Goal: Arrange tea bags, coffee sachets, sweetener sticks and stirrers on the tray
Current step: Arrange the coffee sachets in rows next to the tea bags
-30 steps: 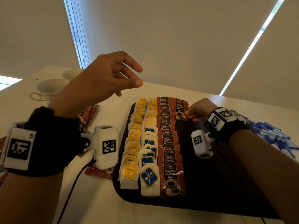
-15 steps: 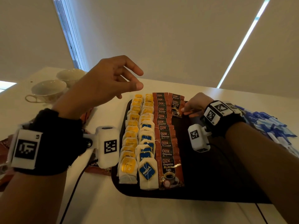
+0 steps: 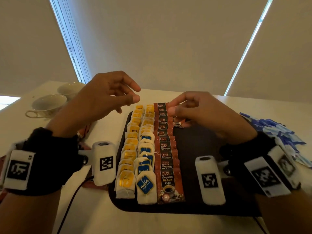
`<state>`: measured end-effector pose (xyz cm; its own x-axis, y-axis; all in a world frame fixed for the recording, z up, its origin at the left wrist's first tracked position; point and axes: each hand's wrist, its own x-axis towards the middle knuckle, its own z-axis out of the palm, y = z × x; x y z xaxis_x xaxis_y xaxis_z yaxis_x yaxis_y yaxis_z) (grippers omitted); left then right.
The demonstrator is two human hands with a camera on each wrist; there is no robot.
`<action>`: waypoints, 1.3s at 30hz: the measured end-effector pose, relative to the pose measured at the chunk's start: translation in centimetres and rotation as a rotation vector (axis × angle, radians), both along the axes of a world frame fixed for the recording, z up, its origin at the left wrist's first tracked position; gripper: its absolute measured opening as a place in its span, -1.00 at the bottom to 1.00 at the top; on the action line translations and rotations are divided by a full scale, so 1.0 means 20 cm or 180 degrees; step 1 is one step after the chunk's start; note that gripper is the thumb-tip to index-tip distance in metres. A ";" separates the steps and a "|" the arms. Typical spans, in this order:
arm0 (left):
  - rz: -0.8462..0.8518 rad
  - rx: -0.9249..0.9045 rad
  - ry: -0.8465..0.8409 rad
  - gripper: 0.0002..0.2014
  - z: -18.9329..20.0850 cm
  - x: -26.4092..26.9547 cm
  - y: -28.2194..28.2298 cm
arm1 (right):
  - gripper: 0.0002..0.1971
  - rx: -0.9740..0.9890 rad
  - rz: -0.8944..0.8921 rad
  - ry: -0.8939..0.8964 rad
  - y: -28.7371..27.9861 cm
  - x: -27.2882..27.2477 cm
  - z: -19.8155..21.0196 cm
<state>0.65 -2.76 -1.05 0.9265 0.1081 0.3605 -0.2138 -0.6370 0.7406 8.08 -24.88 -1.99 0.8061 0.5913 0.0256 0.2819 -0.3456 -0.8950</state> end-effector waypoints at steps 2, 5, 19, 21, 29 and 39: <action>0.0050 -0.0068 -0.0035 -0.78 0.00 -0.02 -0.01 | -0.80 0.0082 0.0246 0.0058 -0.02 -0.05 0.01; 0.0073 -0.0320 0.0142 -0.72 0.00 -0.07 -0.02 | -0.81 0.0160 0.0367 0.0099 -0.06 -0.07 0.00; -0.0153 0.2511 0.2799 -0.24 -0.31 -0.42 0.12 | -0.75 0.0717 0.0483 -0.0112 -0.20 -0.01 0.06; -0.0120 0.2422 0.2742 -0.28 -0.33 -0.41 0.11 | -0.78 0.0757 0.0472 -0.0093 -0.20 -0.01 0.07; 0.0130 0.2102 0.2979 -0.64 -0.30 -0.40 0.13 | -0.45 0.0837 0.0630 -0.0209 -0.24 0.00 0.09; 0.1032 0.2036 0.3158 -0.64 -0.29 -0.31 0.55 | -0.76 0.0624 0.0752 -0.0156 -0.16 -0.06 0.05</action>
